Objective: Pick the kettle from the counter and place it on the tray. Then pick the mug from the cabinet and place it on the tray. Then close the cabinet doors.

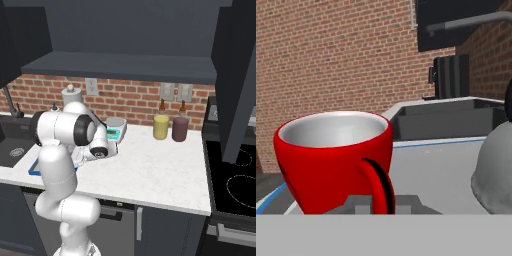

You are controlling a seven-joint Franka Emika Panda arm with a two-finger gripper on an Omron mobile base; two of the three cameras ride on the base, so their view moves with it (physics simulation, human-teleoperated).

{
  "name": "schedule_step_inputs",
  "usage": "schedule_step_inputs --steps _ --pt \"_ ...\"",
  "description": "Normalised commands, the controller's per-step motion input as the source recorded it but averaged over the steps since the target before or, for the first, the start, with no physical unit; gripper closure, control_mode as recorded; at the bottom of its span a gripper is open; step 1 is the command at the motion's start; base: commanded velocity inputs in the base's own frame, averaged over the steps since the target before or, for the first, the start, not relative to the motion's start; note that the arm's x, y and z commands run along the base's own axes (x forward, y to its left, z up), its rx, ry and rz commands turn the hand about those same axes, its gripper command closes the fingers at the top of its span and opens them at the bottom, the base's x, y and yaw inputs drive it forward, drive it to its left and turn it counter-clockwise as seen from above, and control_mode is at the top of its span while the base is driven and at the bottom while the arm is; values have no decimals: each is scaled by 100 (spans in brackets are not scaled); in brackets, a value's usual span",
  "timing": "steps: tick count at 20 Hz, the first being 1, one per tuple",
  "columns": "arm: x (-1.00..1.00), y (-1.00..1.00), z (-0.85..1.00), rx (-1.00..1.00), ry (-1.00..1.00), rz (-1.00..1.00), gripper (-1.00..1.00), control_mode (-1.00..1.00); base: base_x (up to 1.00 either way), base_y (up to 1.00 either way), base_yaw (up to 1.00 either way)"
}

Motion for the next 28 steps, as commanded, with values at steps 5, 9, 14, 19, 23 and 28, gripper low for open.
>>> schedule_step_inputs --steps 5,9,14,19,23,28 --pt "-28 5 0 0 0 0 -100 -100 0 0 0" --pt "-23 0 0 0 0 0 -100 -100 0 0 0" --pt "-14 0 0 0 0 0 -100 -100 0 0 0" --pt "-5 0 0 0 0 0 -100 -100 0 0 0" --pt "0 0 0 0 0 0 -100 -100 0 0 0" --pt "-2 -11 5 0 0 0 -100 -100 0 0 0"
